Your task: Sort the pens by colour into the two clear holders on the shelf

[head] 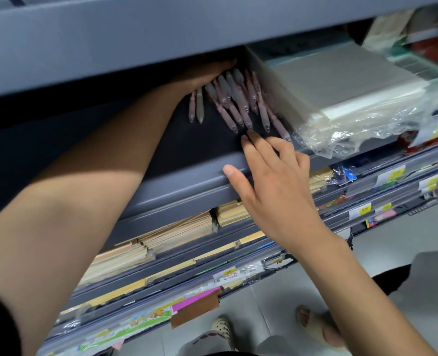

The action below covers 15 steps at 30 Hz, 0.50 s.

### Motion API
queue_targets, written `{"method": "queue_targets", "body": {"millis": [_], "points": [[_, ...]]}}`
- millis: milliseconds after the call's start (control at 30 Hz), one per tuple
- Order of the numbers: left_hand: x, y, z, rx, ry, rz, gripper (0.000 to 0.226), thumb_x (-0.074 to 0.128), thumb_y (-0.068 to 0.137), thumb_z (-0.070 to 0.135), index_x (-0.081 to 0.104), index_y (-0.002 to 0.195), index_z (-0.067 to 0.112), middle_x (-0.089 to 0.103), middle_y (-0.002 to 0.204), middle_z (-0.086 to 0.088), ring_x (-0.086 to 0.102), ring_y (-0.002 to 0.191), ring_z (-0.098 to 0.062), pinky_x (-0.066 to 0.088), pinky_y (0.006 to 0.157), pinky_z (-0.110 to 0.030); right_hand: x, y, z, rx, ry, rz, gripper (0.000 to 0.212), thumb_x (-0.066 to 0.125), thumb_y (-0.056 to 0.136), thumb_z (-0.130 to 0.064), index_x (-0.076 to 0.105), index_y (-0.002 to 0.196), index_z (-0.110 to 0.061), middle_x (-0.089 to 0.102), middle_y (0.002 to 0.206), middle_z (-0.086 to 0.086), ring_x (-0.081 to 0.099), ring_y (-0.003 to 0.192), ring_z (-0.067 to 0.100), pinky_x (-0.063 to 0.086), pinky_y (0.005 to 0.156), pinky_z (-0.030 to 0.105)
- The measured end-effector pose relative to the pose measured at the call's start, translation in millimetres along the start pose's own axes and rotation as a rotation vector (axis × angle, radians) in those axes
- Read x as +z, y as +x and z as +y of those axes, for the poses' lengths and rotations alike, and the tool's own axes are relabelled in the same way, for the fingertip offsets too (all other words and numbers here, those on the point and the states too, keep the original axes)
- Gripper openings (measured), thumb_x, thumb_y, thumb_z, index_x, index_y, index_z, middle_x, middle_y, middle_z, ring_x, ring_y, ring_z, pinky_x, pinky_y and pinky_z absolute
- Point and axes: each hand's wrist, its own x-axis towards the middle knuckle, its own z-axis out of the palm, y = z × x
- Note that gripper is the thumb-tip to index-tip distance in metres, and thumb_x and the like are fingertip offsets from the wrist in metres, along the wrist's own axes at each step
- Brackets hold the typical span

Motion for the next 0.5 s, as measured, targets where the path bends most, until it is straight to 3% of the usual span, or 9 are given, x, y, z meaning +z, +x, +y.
{"method": "queue_targets", "body": {"millis": [167,500], "points": [[-2,0,1,0.068,-0.038,-0.019,0.048,0.058,0.095,0.050,0.058,0.137,0.025,0.058,0.139,0.002,0.055,0.124,-0.012,0.038,0.112,-0.032,0,1,-2,0.008,-0.011,0.012,0.058,0.024,0.101,-0.056,0.050,0.134,-0.017,0.053,0.136,-0.005,0.039,0.124,0.020,0.026,0.088,0.036],[0,-4,11,0.034,0.054,0.207,0.043,0.058,0.098,0.038,0.067,0.122,0.003,0.068,0.124,-0.017,0.061,0.118,-0.030,0.045,0.098,-0.033,-1,4,-1,-0.001,-0.049,0.013,0.056,0.022,0.101,-0.058,0.055,0.124,-0.019,0.057,0.128,-0.007,0.039,0.122,0.021,0.024,0.085,0.036]]}}
